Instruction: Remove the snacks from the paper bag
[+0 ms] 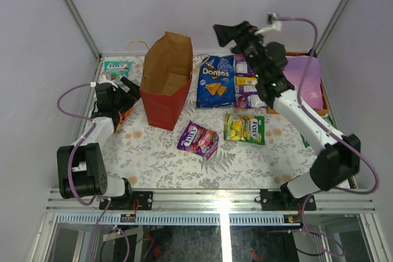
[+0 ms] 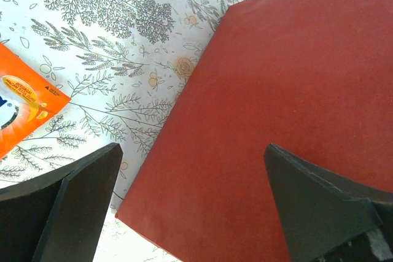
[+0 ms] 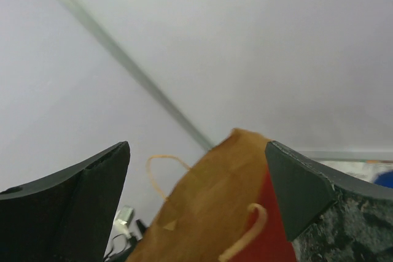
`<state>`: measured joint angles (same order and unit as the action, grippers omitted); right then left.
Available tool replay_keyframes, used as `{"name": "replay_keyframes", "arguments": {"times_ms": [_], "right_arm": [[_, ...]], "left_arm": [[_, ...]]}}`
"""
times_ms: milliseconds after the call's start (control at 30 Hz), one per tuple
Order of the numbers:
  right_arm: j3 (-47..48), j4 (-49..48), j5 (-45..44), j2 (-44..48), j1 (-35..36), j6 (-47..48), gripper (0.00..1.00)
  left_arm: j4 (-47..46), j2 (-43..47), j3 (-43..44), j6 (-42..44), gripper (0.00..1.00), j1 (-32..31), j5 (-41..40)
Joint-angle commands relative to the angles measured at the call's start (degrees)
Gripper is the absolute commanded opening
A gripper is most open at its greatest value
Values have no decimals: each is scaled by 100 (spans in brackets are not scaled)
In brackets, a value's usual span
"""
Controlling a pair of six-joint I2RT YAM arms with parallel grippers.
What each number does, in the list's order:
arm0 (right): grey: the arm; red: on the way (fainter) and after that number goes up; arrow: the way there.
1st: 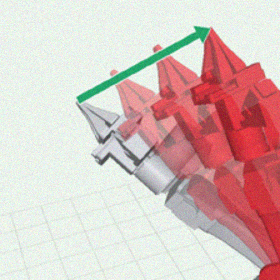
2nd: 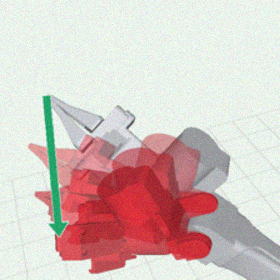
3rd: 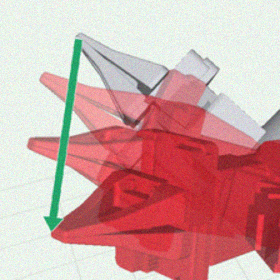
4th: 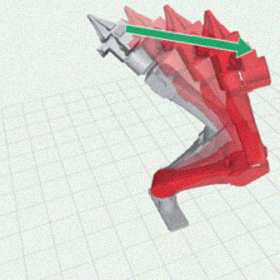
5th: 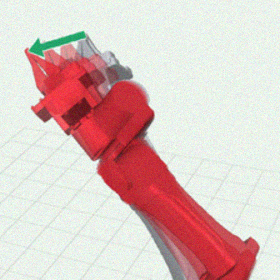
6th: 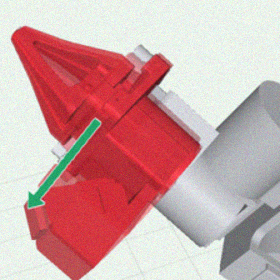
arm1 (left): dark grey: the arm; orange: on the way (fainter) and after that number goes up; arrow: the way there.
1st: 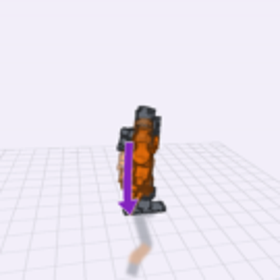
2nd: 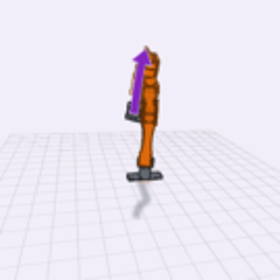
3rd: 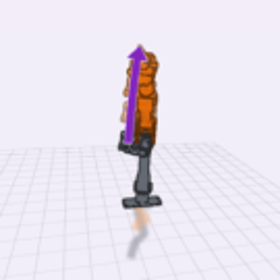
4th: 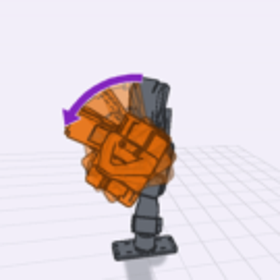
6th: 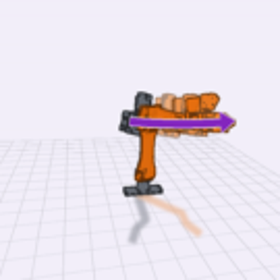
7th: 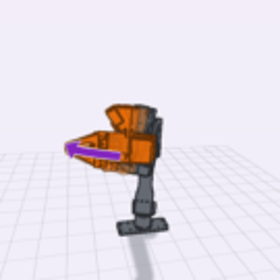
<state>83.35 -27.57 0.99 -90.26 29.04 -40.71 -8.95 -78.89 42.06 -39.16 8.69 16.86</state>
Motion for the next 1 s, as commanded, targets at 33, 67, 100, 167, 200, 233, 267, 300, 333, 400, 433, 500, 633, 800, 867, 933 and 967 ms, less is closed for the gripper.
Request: {"name": "replay_keyframes", "arguments": {"times_ms": [33,67,100,167,200,233,267,300,333,400,433,500,633,800,867,933,967], "right_arm": [[-2189,-1556,-848,988,-652,-739,99],[-2602,-1759,-1092,1101,-753,-1080,99],[-2998,-1877,-1354,1174,-833,-1365,100],[-3558,-1957,-1757,1251,-933,-1708,100],[-3715,-1929,-1835,1237,-935,-1729,99],[-3779,-1830,-1814,1164,-933,-1760,98],[-3749,-1671,-1647,1040,-928,-1827,96],[-3660,-1517,-1451,840,-908,-1896,95],[-3541,-1385,-1254,607,-852,-1959,95],[-3328,-1317,-954,128,-690,-2047,96],[-3224,-1326,-868,-94,-567,-2075,96],[-3041,-1294,-793,-451,-331,-2151,97],[-2702,-1124,-714,-1097,126,-2303,98],[-2377,-1071,-593,-1517,476,-2517,98],[-2277,-1119,-467,-1696,512,-2671,98],[-2123,-1138,-367,-1861,561,-2770,98],[-2025,-1124,-321,-1977,594,-2798,98]], "left_arm": [[-203,86,-25,154,100,31,-69],[-211,62,-25,158,100,30,-69],[-212,60,-29,162,100,36,-71],[-221,35,-25,168,100,31,-74],[-221,24,-27,171,100,28,-77],[-229,14,-23,171,100,34,-80],[-234,-8,-16,165,100,41,-81],[-257,-28,-19,152,100,36,-82],[-285,-60,-22,139,100,36,-82],[-329,-126,-25,108,100,34,-53],[-346,-153,-37,98,100,32,-36],[-378,-173,-48,84,100,30,-14],[-386,-183,-63,101,100,36,-45],[-447,-291,-59,89,100,28,-19],[-496,-339,-71,69,100,28,4],[-558,-402,-80,30,100,32,37],[-587,-430,-80,4,100,31,54]]}}
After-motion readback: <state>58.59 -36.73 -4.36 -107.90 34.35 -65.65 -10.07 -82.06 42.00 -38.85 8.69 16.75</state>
